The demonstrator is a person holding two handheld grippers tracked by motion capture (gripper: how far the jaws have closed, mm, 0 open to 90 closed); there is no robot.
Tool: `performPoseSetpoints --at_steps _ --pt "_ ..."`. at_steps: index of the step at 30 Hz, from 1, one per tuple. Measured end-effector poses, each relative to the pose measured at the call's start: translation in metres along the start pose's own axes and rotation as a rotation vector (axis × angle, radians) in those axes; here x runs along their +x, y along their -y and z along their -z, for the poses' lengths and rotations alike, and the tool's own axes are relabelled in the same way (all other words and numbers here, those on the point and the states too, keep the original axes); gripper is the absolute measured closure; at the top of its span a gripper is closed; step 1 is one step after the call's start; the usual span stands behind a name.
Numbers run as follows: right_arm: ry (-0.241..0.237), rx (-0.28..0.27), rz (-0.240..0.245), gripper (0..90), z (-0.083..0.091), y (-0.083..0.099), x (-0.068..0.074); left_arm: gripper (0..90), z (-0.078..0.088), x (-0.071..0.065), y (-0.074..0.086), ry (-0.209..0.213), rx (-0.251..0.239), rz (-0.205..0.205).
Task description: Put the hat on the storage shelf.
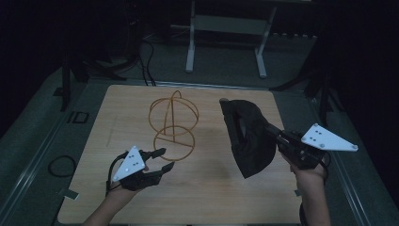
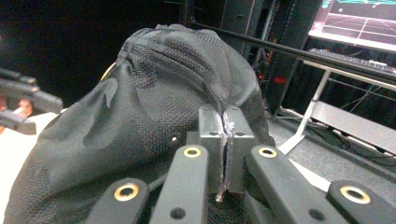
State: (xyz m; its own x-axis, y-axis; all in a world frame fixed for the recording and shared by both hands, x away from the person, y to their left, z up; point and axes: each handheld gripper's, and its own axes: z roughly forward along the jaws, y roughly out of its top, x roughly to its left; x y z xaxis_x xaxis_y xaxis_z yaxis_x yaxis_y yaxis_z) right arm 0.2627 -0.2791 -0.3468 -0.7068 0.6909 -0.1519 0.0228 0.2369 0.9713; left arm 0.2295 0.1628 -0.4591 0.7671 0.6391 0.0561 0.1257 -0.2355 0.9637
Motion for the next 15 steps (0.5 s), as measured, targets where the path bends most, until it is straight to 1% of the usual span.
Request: performPoseSetpoints --at_steps 1,2,4,5,6,9,10,11,12,13,15 --pt "0.004 -0.009 -0.009 88.4 -0.002 -0.002 -0.001 47.8 0.003 0.002 0.004 -0.002 -0.003 0.015" --pt "0.003 -0.010 -0.012 88.4 -0.004 -0.003 -0.001 47.8 0.008 0.006 0.012 -0.016 0.004 0.037" --pt "0.010 -0.014 -0.010 88.4 -0.010 -0.008 -0.003 47.8 0.014 0.010 0.023 -0.039 0.022 0.049" --pt "0.000 -0.015 -0.015 88.4 -0.013 -0.011 -0.005 47.8 0.017 0.011 0.028 -0.045 0.027 0.061" --pt "-0.003 -0.017 -0.016 88.4 -0.016 -0.013 -0.005 47.8 0.023 0.014 0.036 -0.057 0.027 0.086" --pt "0.000 -0.018 -0.006 88.4 -0.027 -0.024 -0.007 47.7 0.031 0.019 0.051 -0.082 0.019 0.133" --pt "0.005 -0.020 -0.005 88.4 -0.030 -0.027 -0.007 46.7 0.035 0.022 0.058 -0.098 0.022 0.150" --pt "0.006 -0.021 -0.005 88.4 -0.036 -0.031 -0.007 44.0 0.038 0.023 0.062 -0.102 0.024 0.161" --pt "0.007 -0.021 -0.002 88.4 -0.039 -0.034 -0.007 43.7 0.041 0.025 0.070 -0.112 0.024 0.177" --pt "0.019 -0.021 0.006 88.4 -0.045 -0.038 -0.006 41.4 0.043 0.026 0.074 -0.124 0.029 0.181" --pt "0.017 -0.014 0.017 88.4 -0.055 -0.045 -0.004 32.8 0.048 0.029 0.084 -0.154 0.040 0.205"
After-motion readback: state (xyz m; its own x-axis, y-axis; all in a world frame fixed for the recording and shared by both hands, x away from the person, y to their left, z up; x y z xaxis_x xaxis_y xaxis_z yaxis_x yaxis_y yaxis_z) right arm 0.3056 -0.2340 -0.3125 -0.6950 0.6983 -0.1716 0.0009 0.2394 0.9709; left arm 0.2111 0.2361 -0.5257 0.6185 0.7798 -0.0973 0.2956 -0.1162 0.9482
